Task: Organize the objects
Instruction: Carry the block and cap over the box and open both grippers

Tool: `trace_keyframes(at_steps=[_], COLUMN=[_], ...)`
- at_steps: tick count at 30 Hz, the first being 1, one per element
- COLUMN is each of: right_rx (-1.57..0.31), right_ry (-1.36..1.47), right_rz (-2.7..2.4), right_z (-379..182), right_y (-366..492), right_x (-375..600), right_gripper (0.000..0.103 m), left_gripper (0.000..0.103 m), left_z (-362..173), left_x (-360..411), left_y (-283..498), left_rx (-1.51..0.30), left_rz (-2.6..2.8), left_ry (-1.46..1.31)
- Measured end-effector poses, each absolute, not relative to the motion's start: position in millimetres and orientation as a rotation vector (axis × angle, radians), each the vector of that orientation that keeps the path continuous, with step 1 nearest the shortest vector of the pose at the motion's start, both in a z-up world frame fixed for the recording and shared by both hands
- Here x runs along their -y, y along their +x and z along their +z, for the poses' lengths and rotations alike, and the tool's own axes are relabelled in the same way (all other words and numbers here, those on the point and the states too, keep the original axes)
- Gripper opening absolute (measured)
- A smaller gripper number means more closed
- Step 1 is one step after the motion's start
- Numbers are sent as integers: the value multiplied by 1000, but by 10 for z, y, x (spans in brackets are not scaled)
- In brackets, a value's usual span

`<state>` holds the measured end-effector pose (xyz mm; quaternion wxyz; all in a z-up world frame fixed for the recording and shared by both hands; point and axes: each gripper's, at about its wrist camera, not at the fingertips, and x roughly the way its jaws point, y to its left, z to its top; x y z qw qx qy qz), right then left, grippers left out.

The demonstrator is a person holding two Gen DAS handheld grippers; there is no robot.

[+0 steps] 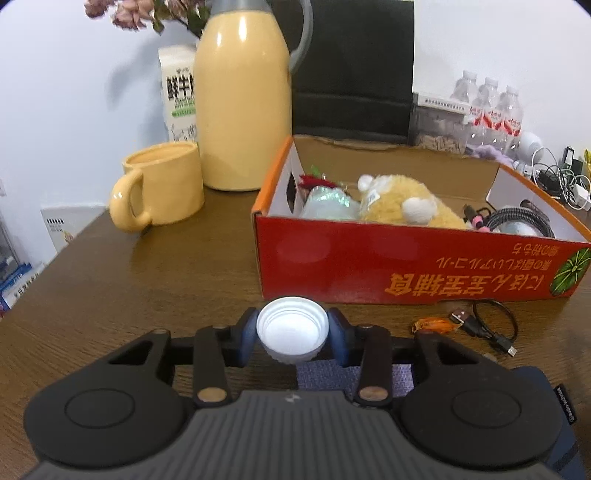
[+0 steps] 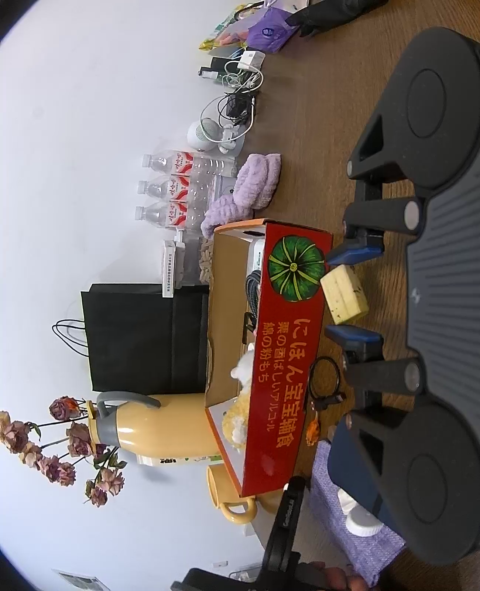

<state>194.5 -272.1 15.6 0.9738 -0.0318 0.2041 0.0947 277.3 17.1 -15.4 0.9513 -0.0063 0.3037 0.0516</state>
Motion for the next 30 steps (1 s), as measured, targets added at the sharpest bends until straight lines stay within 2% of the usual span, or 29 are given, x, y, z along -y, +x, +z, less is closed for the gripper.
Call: trace_keyframes(at_steps=[18, 30], right_rx=[-341, -238], right_ry=[-73, -62], right_rz=[201, 259], right_z=[212, 550], right_y=[1883, 2155], right_x=[2688, 2385], right_gripper=[34, 34], left_gripper=[41, 41], left_z=[140, 560], left_x=[14, 369], left_y=[2286, 2408], left_rx=[-430, -336], left_rz=[78, 3], left_ry=[-31, -38])
